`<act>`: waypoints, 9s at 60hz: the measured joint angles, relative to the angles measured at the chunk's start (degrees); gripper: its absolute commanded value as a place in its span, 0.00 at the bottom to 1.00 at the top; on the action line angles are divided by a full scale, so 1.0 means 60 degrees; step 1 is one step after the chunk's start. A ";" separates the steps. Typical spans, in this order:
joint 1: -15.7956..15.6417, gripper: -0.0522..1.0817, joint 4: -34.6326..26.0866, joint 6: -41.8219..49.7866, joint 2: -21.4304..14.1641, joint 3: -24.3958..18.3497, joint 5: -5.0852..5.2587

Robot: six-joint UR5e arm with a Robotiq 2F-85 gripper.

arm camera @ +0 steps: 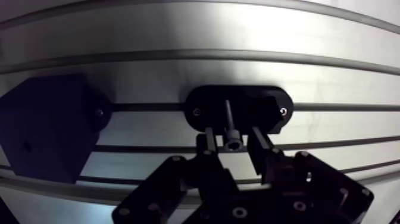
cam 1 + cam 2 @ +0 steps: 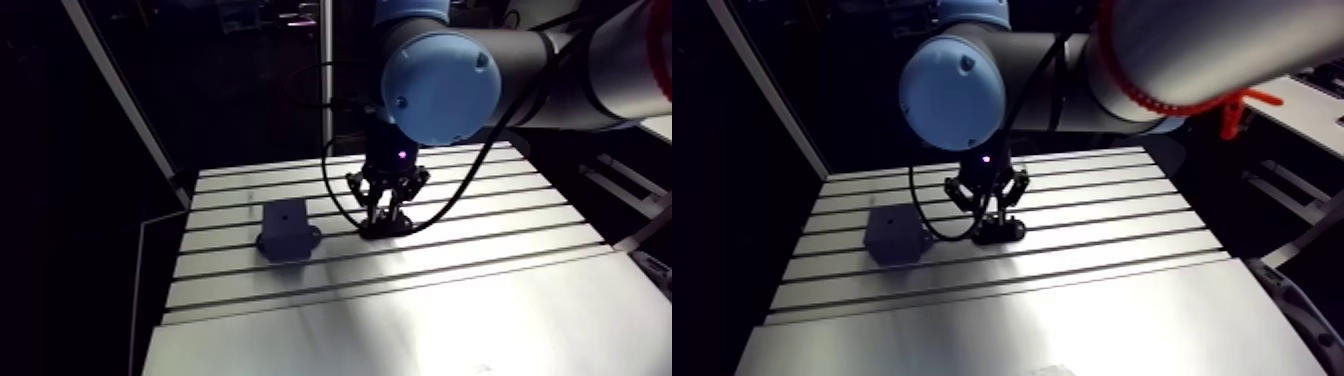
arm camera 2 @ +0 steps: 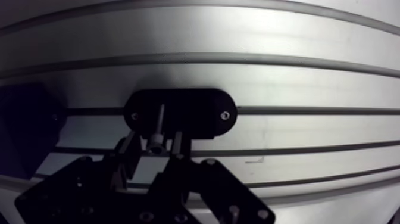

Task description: Pick up the M10 bolt and insert it into the hole until fully seated.

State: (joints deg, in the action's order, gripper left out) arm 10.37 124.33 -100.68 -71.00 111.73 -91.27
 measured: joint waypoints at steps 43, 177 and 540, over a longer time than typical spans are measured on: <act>0.0002 0.61 0.0007 -0.0012 0.0039 -0.0029 0.0014; -0.0016 1.00 -0.0746 0.0009 -0.0370 -0.0704 0.0136; -0.3165 1.00 -0.7063 0.0422 0.2004 -0.5424 -0.0292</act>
State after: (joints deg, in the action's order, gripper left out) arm -8.61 81.95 -98.14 -58.97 79.19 -93.02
